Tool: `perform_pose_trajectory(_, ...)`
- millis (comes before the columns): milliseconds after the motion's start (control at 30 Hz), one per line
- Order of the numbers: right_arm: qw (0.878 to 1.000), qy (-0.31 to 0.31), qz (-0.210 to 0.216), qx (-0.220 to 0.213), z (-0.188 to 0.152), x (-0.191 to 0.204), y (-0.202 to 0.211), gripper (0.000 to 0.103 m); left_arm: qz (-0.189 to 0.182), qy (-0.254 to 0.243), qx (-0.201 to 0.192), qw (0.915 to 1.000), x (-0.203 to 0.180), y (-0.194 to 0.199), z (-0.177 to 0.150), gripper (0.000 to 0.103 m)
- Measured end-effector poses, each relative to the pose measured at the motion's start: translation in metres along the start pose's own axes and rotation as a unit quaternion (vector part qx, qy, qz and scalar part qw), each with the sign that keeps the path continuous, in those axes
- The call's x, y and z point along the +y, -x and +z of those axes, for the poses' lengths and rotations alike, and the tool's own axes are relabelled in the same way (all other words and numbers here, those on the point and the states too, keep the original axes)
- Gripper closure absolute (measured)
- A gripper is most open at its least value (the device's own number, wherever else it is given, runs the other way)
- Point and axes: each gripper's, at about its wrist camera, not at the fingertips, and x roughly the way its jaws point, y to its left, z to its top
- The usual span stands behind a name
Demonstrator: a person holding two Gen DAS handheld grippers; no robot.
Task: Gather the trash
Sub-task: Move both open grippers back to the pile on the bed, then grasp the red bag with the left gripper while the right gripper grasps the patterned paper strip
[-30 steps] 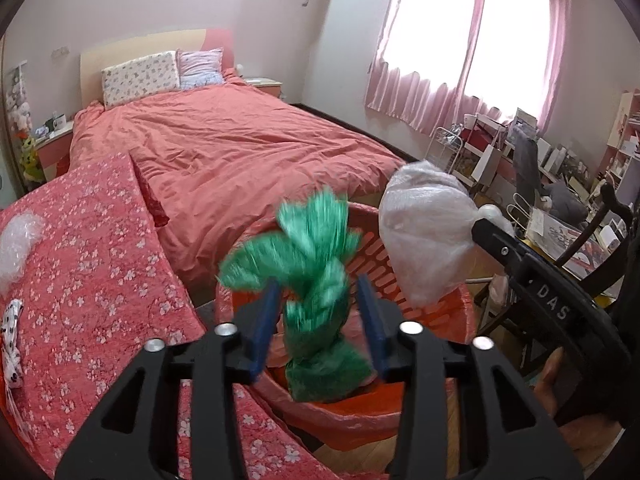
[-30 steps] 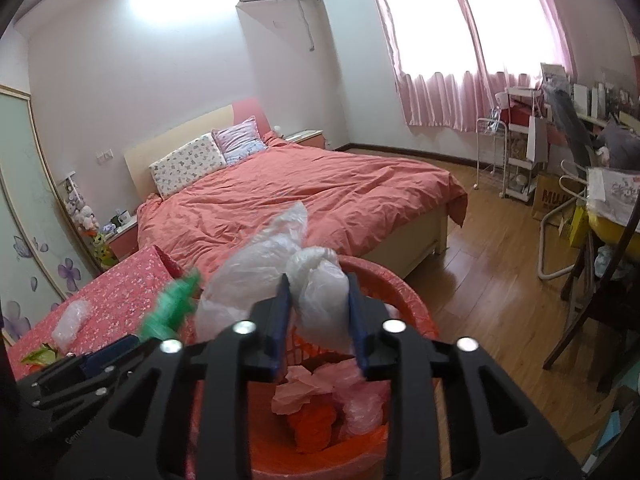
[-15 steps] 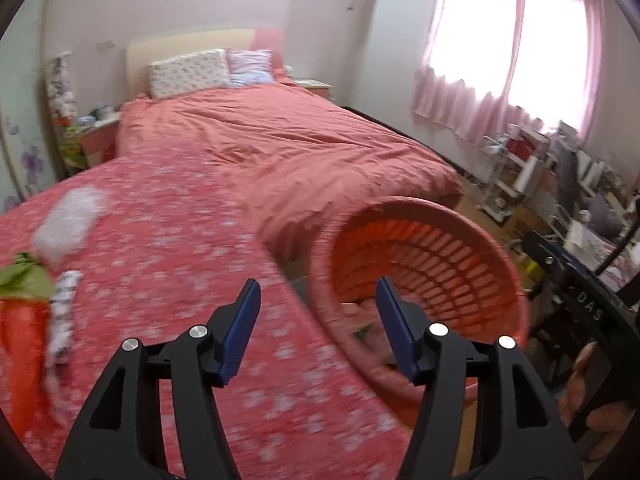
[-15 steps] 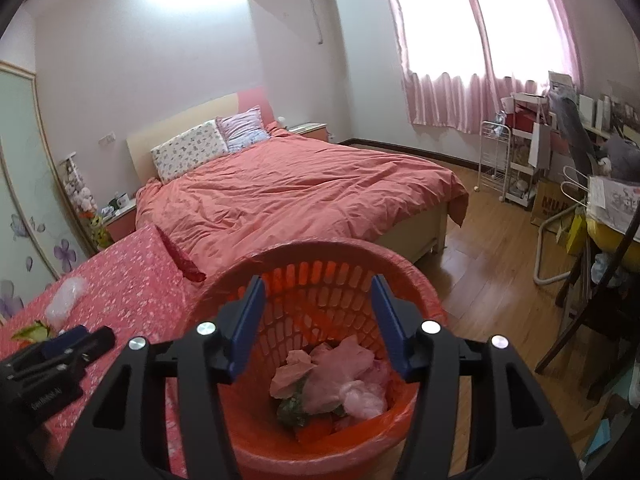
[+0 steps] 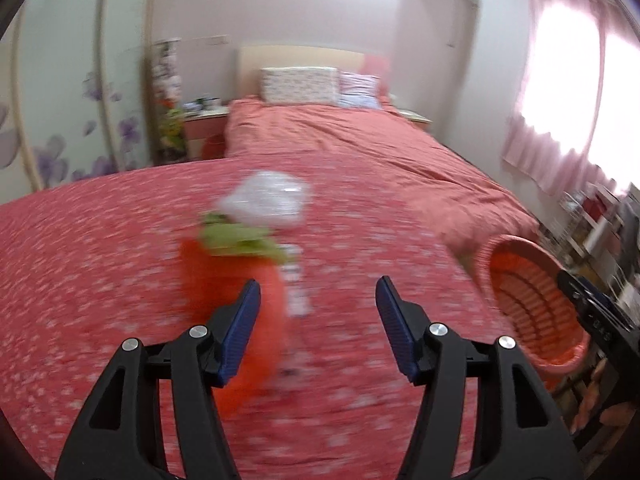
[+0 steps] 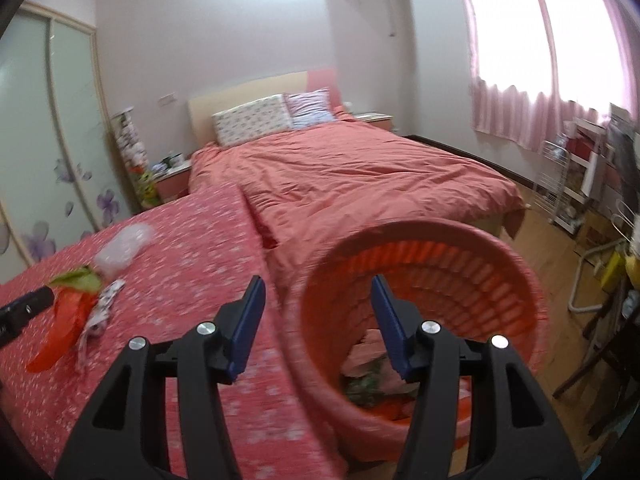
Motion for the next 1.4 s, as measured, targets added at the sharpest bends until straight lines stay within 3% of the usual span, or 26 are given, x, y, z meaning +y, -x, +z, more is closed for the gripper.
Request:
perform_pose_trajectory(167, 1.000, 0.022, 0.019, 0.010, -0.005, 0.032, -0.003, 0.049, 0.012, 0.032, 0.033, 0.9989, 0.038, -0.019, -0.003, 0.043)
perform_pose_trajectory(333, 0.999, 0.040, 0.029, 0.016, -0.006, 0.059, -0.003, 0.049, -0.005, 0.051, 0.046, 0.9976, 0.048, -0.039, -0.003, 0.042)
perform_pose_trajectory(633, 0.997, 0.062, 0.040, 0.028, -0.006, 0.088, -0.009, 0.049, 0.009, 0.071, 0.080, 0.9942, 0.064, -0.072, -0.005, 0.040)
perform_pose_trajectory(833, 0.995, 0.082, 0.051, 0.033, -0.010, 0.113, -0.011, 0.049, -0.006, 0.069, 0.071, 0.9950, 0.077, -0.061, -0.007, 0.072)
perform_pose_trajectory(933, 0.994, 0.091, 0.059, 0.033, -0.011, 0.127, -0.010, 0.049, -0.003, 0.068, 0.064, 0.9957, 0.087, -0.054, -0.007, 0.082)
perform_pose_trajectory(1100, 0.991, 0.102, 0.075, 0.033, -0.011, 0.150, -0.009, 0.049, 0.017, 0.068, 0.053, 0.9962, 0.111, -0.043, -0.008, 0.087)
perform_pose_trajectory(1400, 0.984, 0.123, 0.123, 0.048, -0.014, 0.201, -0.018, 0.049, 0.054, 0.094, 0.035, 0.9934, 0.165, -0.021, -0.009, 0.088)
